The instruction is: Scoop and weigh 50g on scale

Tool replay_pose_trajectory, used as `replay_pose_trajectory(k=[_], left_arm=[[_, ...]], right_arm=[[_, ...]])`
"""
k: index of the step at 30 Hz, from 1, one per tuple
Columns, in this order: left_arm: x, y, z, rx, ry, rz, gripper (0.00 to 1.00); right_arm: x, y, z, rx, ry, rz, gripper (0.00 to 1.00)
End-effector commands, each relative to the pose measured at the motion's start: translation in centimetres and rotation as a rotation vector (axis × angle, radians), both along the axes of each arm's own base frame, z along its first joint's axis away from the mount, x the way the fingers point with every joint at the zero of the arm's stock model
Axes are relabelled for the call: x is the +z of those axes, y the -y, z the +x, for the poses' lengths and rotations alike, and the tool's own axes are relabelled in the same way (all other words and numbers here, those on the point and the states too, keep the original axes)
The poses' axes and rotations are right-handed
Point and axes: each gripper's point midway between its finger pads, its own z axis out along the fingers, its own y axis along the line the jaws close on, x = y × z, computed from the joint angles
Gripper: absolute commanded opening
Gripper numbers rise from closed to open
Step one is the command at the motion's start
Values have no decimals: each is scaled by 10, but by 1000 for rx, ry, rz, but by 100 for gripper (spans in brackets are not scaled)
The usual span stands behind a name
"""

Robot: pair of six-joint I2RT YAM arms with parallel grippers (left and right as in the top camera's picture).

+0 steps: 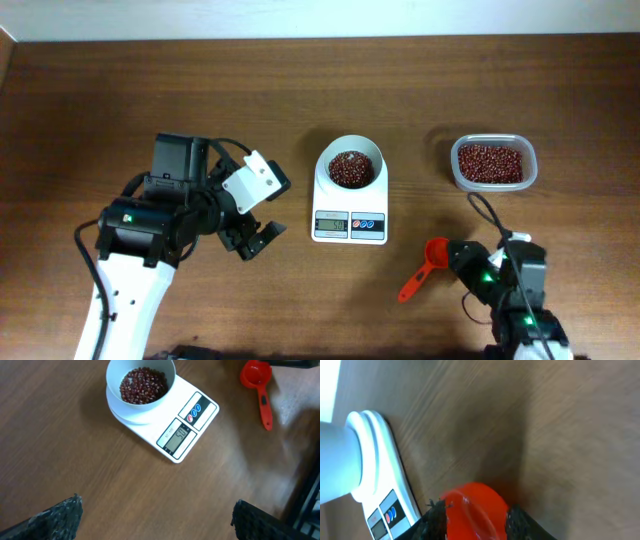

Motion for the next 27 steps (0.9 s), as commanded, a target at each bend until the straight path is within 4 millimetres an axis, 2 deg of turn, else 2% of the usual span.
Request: replay_pose_trajectory(k=[1,2,6,9,11,16,19,20,23,27], left_arm=[[6,1,2,6,9,-18,99],[6,1,2,6,9,-18,99],[6,1,2,6,9,-18,99],[6,1,2,6,9,-18,99],[6,1,2,6,9,-18,99],[6,1,2,6,9,-18,99],[6,1,2,6,9,-18,99],[6,1,2,6,9,-18,99],[6,1,2,6,9,-18,99],[6,1,2,6,9,-18,99]], right_arm=[[-14,-10,3,50,-37,-17,28],[-16,-12,6,58,-38,-6,23],[-17,-13,11,64,-50,-2,17],[-16,-13,12,77,-37,-14,6],[-16,-13,13,77,-34,-14,4],[16,-17,35,240,71,-136,4],[26,5,21,228,-122,-259,4],[33,21,11,200,-217,-335,4],[44,30,11,259,-221,-441,4],[40,53,9,238,-263,-571,4]])
